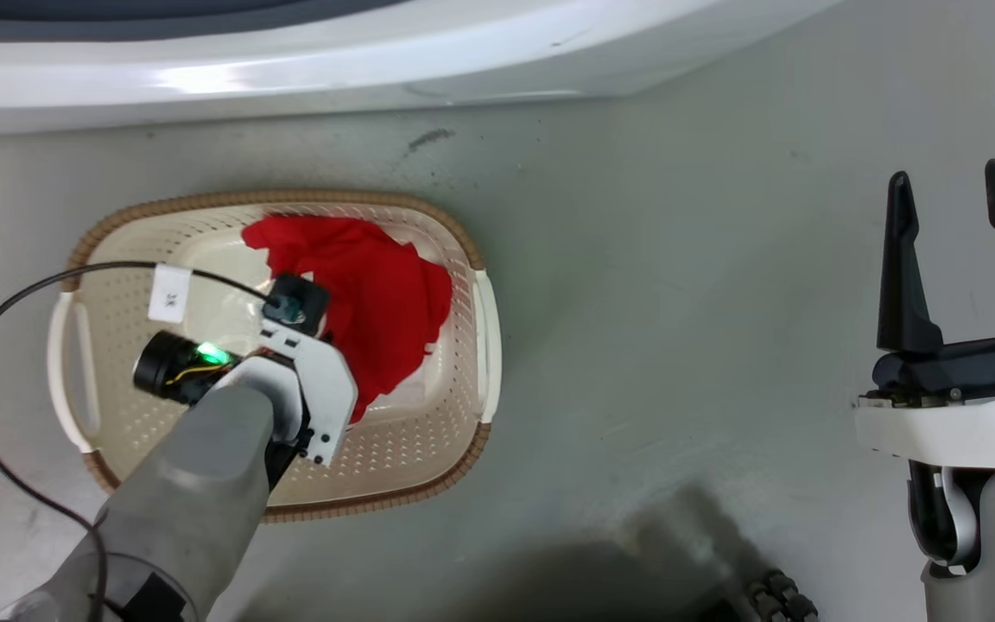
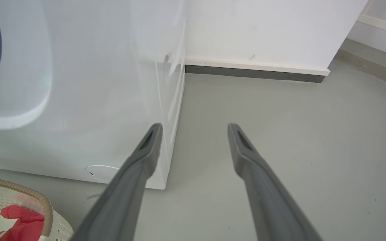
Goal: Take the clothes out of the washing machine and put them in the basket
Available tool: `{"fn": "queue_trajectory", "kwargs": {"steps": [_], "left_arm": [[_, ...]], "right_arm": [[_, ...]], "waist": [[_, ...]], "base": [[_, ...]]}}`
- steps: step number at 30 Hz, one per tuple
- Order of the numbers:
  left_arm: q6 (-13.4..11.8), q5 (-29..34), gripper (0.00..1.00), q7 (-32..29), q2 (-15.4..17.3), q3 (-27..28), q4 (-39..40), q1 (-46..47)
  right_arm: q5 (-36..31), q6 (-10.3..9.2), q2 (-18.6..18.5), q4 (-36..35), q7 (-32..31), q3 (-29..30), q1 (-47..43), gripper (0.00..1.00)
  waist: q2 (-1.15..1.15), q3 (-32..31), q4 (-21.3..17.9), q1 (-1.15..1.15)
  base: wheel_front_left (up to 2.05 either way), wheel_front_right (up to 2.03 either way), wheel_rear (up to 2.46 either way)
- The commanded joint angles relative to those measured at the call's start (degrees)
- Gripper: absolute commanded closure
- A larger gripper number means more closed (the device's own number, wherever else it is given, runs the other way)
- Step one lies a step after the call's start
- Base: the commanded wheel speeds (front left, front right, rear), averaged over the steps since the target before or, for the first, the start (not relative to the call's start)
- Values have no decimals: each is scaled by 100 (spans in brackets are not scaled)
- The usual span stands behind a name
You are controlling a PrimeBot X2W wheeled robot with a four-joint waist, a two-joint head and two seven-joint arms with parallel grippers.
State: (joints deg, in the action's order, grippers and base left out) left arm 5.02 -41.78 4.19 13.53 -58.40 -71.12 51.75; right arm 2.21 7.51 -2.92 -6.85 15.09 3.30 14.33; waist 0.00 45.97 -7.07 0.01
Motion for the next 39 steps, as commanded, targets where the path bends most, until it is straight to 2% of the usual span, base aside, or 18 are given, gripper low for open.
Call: {"fn": "queue_trajectory", "kwargs": {"steps": [1, 6, 7, 8, 12, 20, 24, 28, 33, 39], "left_arm": [[-19, 63, 100, -8, -53, -61, -53, 74], [-20, 83, 99, -37, -118, -124, -172, 117], [-47, 125, 5, 14, -136, -163, -181, 111], [-43, 109, 0, 38, -156, -157, -190, 85], [13, 10, 0, 130, -217, -121, -218, -90], [27, -156, 0, 928, -332, 34, -214, -519], [-1, -201, 0, 1088, -315, 166, -45, -755], [-254, -72, 0, 1104, -93, 547, 719, -1031], [-569, 294, 0, 1100, 218, 1328, 1914, -1525], [-708, 776, 0, 1101, 363, 2334, 3048, -2068]], "right_arm": [[49, -4, 7, -23, 12, 15, 102, 0], [2, -4, 7, 31, 12, -16, 136, 0], [0, -4, 6, 38, 12, -24, 137, 0], [-8, -4, 7, 51, 12, -38, 137, 0], [-18, -4, 7, 85, 12, -72, 92, 0], [-99, -4, 7, 211, 13, -137, -231, 0], [-141, -4, 6, 261, 12, -154, -448, 0], [-176, -4, 6, 293, 12, -138, -649, 0], [-182, -4, 6, 322, 12, -107, -857, 0], [-188, -4, 6, 350, 12, -120, -1017, 0]], "waist": [[0, 110, -68, -1], [0, 88, -55, -1], [0, 56, -47, -1], [0, 10, -37, -1], [0, -254, 26, -1], [0, -1108, 240, -1], [0, -1531, 363, -1], [0, -1938, 489, -1], [0, -2314, 623, -1], [0, -2571, 688, -1]], "base": [[0, 0, 0], [0, 0, 0], [0, 0, 0], [0, 0, 0], [0, 0, 0], [0, 0, 0], [0, 0, 0], [0, 0, 0], [0, 0, 0], [0, 0, 0]]}}
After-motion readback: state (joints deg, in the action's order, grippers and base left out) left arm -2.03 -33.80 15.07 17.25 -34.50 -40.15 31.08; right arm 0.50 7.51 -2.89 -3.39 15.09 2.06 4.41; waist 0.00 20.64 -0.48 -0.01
